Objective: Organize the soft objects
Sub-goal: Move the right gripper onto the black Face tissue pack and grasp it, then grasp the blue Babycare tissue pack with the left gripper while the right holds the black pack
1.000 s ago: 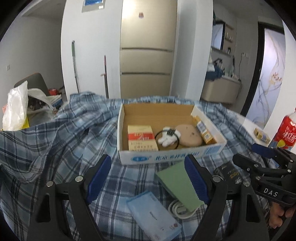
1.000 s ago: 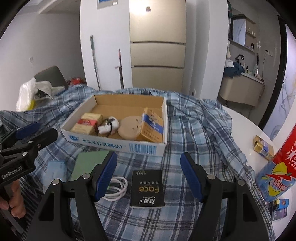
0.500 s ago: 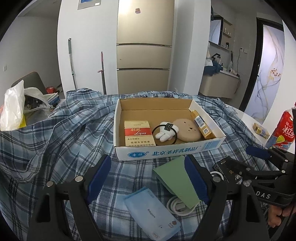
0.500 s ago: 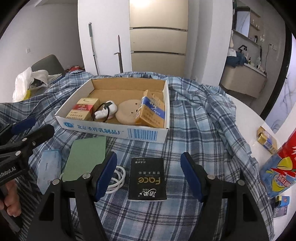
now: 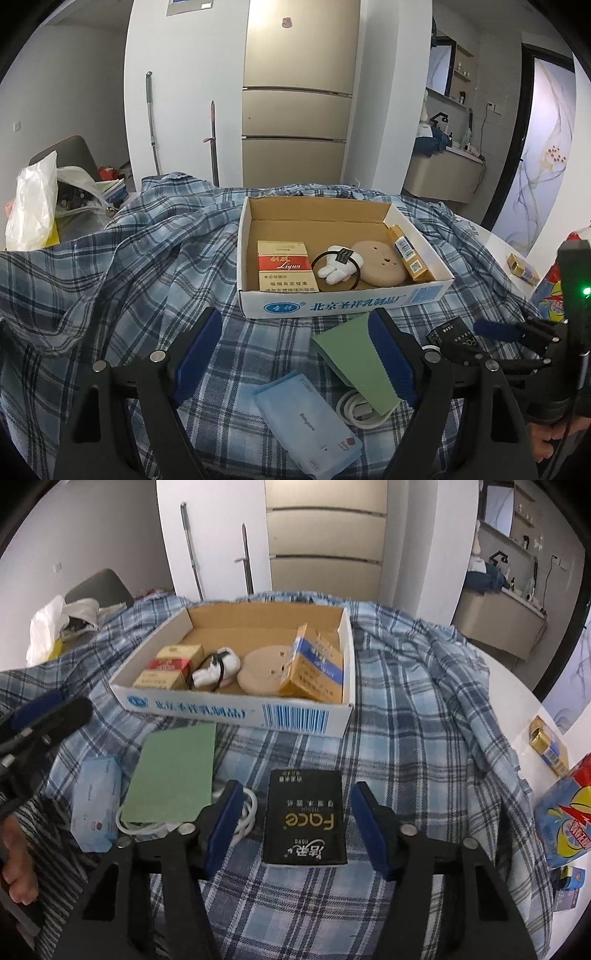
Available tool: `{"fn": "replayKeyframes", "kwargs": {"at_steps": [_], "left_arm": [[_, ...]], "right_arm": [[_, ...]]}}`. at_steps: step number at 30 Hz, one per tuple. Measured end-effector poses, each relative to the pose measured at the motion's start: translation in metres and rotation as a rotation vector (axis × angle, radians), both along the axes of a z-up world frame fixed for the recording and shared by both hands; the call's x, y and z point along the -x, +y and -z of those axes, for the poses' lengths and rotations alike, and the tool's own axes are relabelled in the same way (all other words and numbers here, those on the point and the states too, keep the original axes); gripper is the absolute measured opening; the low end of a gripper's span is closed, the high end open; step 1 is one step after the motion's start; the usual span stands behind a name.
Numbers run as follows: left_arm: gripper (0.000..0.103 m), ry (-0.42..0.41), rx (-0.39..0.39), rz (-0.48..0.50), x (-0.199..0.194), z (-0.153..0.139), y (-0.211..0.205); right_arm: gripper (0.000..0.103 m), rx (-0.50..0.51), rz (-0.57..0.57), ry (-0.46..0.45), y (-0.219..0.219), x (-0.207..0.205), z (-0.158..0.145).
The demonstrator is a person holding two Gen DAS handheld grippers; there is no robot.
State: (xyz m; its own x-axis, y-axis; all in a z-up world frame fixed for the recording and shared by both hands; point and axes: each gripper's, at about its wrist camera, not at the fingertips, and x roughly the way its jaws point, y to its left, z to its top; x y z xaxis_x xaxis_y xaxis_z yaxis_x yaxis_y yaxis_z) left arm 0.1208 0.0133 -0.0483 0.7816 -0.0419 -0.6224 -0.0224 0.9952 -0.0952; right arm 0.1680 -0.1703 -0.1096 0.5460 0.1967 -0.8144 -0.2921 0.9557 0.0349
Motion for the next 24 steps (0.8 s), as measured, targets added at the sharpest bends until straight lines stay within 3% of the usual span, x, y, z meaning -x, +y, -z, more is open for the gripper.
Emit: {"fn": "replayKeyframes", "kwargs": {"at_steps": [7,24], "left_arm": [[0.083,0.006,0.003,-0.003,0.000,0.000,0.001],[0.083,0.033,0.024,-0.021,-0.003,0.003,0.005]], "right_arm": [[0.045,-0.012,0.038,0.033,-0.006,-0.004,0.005],[0.045,0.060,0.014,0.077,0.002,-0.007,0.015]]}}
